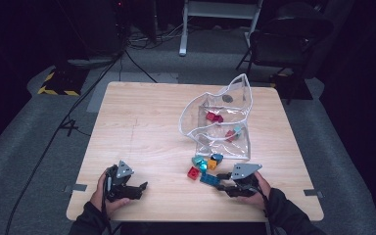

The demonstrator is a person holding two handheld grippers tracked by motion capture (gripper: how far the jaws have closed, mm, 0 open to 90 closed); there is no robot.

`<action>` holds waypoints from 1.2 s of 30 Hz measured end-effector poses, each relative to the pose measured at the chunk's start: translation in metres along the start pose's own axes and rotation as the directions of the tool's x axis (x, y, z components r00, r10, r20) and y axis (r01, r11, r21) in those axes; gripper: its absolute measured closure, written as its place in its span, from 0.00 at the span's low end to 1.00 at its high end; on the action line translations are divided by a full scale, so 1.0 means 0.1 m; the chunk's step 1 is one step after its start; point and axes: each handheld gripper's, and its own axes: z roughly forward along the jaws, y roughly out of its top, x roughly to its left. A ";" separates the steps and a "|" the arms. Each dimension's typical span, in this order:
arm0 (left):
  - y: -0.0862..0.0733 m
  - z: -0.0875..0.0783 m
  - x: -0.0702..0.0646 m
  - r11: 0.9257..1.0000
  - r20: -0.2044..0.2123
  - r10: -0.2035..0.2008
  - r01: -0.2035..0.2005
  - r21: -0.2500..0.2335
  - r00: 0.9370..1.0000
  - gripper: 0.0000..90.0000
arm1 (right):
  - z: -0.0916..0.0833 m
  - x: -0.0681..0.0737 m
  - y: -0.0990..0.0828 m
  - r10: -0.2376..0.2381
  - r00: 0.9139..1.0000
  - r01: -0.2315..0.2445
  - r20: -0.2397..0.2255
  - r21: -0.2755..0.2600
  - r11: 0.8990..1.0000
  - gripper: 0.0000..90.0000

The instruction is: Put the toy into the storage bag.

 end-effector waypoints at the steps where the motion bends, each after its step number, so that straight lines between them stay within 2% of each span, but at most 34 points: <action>1: 0.00 0.00 0.00 1.000 0.000 0.001 -0.001 0.000 1.000 0.12 | -0.01 0.00 -0.01 0.003 1.000 -0.003 0.004 0.001 1.000 0.66; 13: 0.00 0.00 0.00 1.000 0.000 0.001 -0.001 -0.001 1.000 0.12 | -0.23 -0.03 -0.19 0.033 0.999 -0.033 0.025 0.007 0.999 0.65; 16: 0.00 0.00 0.00 1.000 0.000 0.001 -0.001 0.000 1.000 0.12 | -0.28 -0.04 -0.22 0.055 0.998 -0.056 0.043 0.021 0.998 0.58; 20: 0.00 0.00 0.00 1.000 0.001 0.001 -0.001 0.000 1.000 0.12 | -0.29 -0.03 -0.22 0.051 0.997 -0.053 0.066 0.030 0.998 0.45; 23: 0.00 0.00 0.00 1.000 0.000 0.002 -0.002 0.000 1.000 0.12 | -0.25 -0.03 -0.21 0.052 0.996 -0.053 0.069 0.024 0.998 0.41; 28: 0.00 0.00 0.00 1.000 0.001 0.001 -0.001 0.000 1.000 0.12 | -0.18 0.01 -0.15 0.042 0.996 -0.044 0.076 0.021 0.999 0.42; 33: 0.00 0.00 0.00 1.000 0.000 0.001 -0.001 0.000 1.000 0.12 | -0.10 0.01 -0.10 0.064 0.996 -0.065 0.064 0.012 0.998 0.44; 34: 0.00 0.00 0.00 1.000 0.000 0.001 -0.001 0.000 1.000 0.12 | -0.10 0.00 -0.10 0.068 0.996 -0.069 0.058 0.011 0.998 0.47; 36: 0.00 0.00 0.00 1.000 0.000 0.001 -0.001 0.000 1.000 0.12 | -0.11 0.00 -0.10 0.072 0.995 -0.073 0.063 0.004 0.997 0.62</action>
